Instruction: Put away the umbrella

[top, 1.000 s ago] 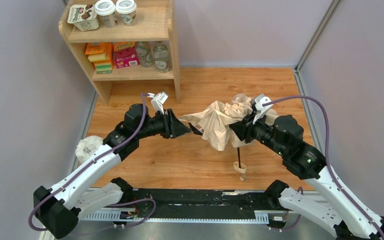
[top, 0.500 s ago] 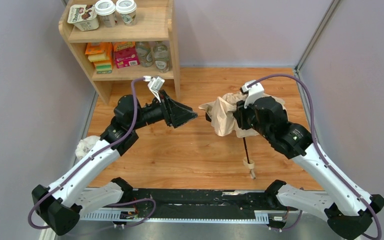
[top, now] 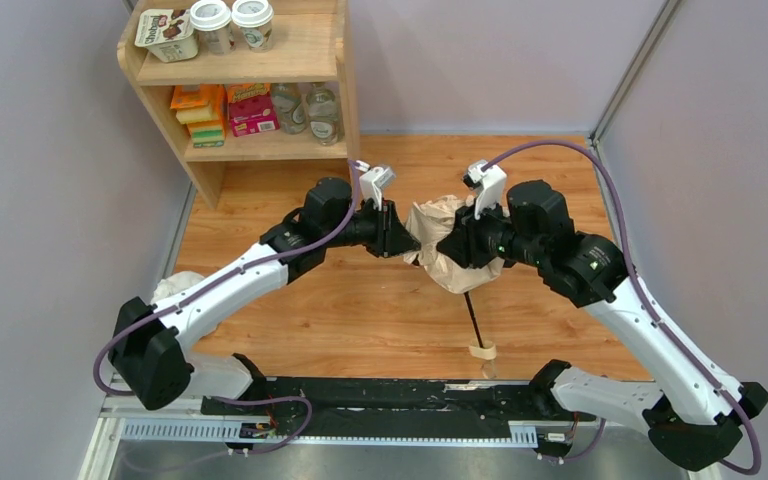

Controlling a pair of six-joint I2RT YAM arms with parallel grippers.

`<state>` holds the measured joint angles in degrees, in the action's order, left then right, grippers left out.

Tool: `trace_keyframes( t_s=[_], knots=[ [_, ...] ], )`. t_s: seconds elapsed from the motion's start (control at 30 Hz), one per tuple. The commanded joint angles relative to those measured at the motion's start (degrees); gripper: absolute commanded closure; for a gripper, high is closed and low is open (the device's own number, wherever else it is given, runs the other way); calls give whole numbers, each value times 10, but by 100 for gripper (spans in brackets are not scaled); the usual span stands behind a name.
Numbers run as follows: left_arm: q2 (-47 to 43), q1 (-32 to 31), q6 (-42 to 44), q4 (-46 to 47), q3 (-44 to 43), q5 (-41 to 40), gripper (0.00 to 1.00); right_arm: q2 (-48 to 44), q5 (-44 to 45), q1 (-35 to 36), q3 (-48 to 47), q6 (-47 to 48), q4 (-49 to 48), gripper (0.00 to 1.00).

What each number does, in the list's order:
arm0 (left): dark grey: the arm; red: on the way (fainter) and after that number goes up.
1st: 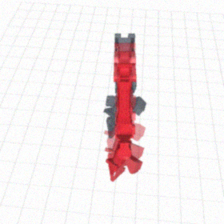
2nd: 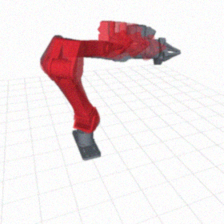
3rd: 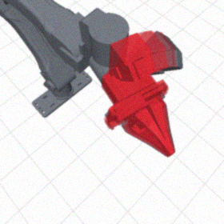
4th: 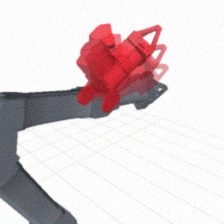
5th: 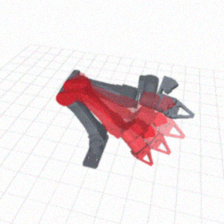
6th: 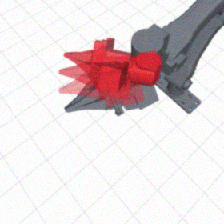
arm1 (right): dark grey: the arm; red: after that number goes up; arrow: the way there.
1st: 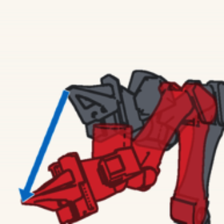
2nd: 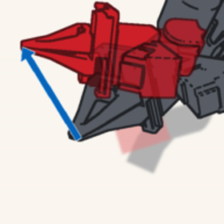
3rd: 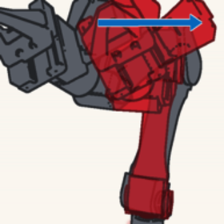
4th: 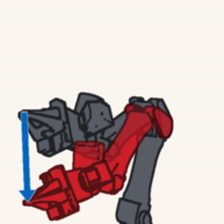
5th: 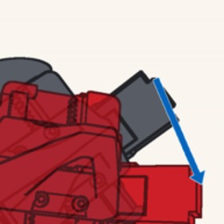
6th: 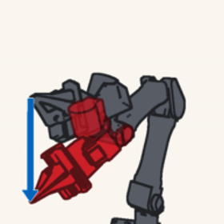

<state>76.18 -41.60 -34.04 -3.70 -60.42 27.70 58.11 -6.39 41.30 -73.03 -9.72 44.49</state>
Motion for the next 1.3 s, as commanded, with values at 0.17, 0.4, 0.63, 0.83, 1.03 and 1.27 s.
trace_keyframes(
  t_s=[0.17, 0.4, 0.63, 0.83, 1.03, 1.27],
  knots=[
    [-80, 6, 93, -123, 14, -136, 74, 35, -56, -2, -130, 26, 74, 100],
    [-215, 20, 72, -162, 79, -255, 42, 132, 275, -3, -205, 186, 77, 100],
    [-359, 20, 12, -154, 160, -316, 36, 267, 547, -3, -180, 617, -247, 100],
    [-461, 20, -5, -194, 183, -353, 36, 376, 560, 47, -100, 647, -338, 100],
    [-530, 20, -25, -232, 211, -389, 36, 474, 497, 145, -18, 517, -212, 100],
    [-575, 20, -86, -251, 265, -398, 43, 487, 177, 179, 16, 426, -40, 100]
  ],
)
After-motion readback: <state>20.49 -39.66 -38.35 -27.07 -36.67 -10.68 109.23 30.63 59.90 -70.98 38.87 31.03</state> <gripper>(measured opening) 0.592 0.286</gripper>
